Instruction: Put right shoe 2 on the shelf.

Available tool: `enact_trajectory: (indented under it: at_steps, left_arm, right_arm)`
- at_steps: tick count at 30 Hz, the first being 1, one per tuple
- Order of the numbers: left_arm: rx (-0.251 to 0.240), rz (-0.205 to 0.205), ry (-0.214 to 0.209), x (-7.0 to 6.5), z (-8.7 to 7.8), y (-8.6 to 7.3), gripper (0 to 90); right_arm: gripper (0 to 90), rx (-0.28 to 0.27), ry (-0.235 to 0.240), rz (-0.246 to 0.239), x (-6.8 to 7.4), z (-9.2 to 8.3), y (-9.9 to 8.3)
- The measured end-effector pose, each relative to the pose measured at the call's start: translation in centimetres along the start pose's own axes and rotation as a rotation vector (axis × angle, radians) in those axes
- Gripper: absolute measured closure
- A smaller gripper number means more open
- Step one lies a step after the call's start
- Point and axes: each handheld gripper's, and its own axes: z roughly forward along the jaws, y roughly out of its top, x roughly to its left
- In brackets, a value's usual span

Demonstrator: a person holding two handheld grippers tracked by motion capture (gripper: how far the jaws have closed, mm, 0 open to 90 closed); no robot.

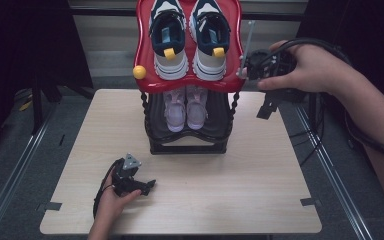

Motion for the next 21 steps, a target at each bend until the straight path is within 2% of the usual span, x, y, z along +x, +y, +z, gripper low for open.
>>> enact_trajectory:
  at_steps: [13,15,16,21]
  left_arm:
    - [0.006,-0.002,-0.003,0.0,0.0,0.0,0.0]
    - [0.003,0.000,-0.002,0.0,0.0,0.0,0.0]
    - [0.002,0.001,-0.003,0.0,0.0,0.0,0.0]
    - [0.002,0.000,-0.003,0.0,0.0,0.0,0.0]
  right_arm:
    - [19.6,0.003,0.008,-0.014,1.6,4.1,-1.3]
    - [19.4,0.008,0.018,-0.020,1.8,4.9,-1.4]
    - [19.4,0.005,0.027,-0.005,1.9,5.3,-1.6]
    - [19.0,0.006,0.036,-0.018,2.0,6.5,-1.8]
